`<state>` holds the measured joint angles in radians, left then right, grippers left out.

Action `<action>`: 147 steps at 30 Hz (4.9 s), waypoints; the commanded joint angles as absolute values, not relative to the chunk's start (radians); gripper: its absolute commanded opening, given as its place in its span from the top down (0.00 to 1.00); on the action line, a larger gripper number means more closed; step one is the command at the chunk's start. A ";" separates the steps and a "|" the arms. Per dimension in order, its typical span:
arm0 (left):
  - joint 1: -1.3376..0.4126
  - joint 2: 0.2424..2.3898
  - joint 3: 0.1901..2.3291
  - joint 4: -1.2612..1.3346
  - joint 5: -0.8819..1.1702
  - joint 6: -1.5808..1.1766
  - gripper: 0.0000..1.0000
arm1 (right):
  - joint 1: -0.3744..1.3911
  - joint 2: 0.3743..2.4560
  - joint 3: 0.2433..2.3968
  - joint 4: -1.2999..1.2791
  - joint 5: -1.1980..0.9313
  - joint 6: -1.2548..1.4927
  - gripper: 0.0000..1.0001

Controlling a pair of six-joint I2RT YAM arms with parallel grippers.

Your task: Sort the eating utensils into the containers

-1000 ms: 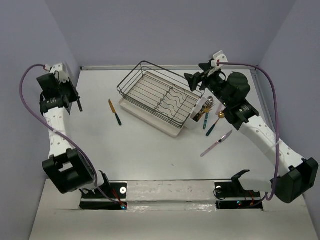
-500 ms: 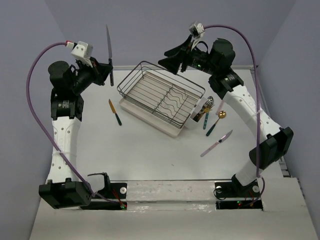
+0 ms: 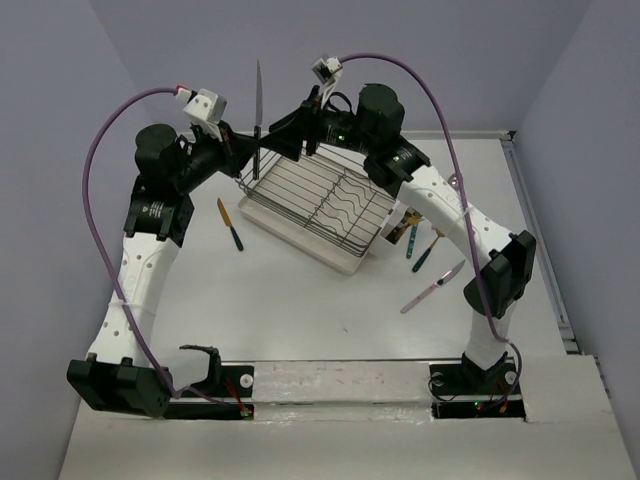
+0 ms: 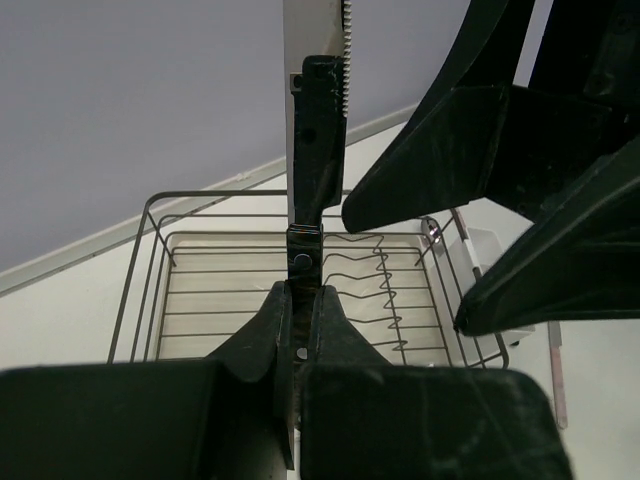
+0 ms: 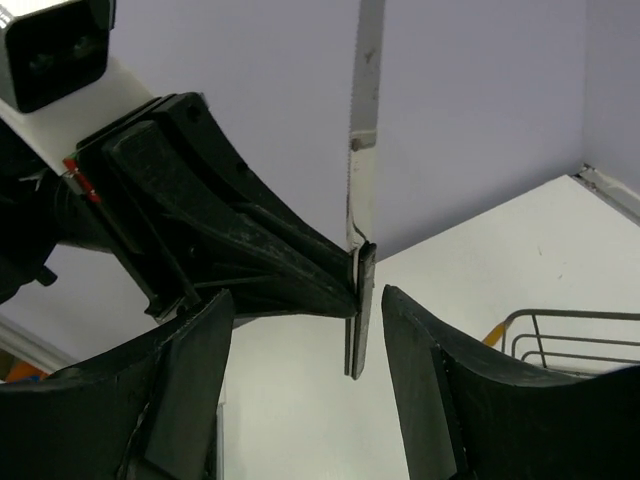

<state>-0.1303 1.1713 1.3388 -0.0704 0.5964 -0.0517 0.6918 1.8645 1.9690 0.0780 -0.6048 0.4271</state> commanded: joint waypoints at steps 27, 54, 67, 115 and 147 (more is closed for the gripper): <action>-0.189 1.167 1.296 0.006 0.505 0.021 1.00 | 0.698 2.026 2.161 0.117 -0.566 0.554 0.51; -0.189 1.097 1.198 0.020 0.571 0.028 0.01 | 0.468 1.847 1.938 0.124 -0.549 0.486 1.00; -0.183 1.058 1.108 0.049 0.532 0.028 0.01 | 0.045 1.396 1.347 0.133 -0.493 0.350 1.00; -0.178 1.060 1.069 0.066 0.517 0.034 0.01 | 0.015 1.197 0.876 0.324 -0.692 0.385 1.00; -0.176 1.069 1.052 0.080 0.525 0.034 0.01 | 0.164 1.163 0.888 0.256 -0.535 0.489 1.00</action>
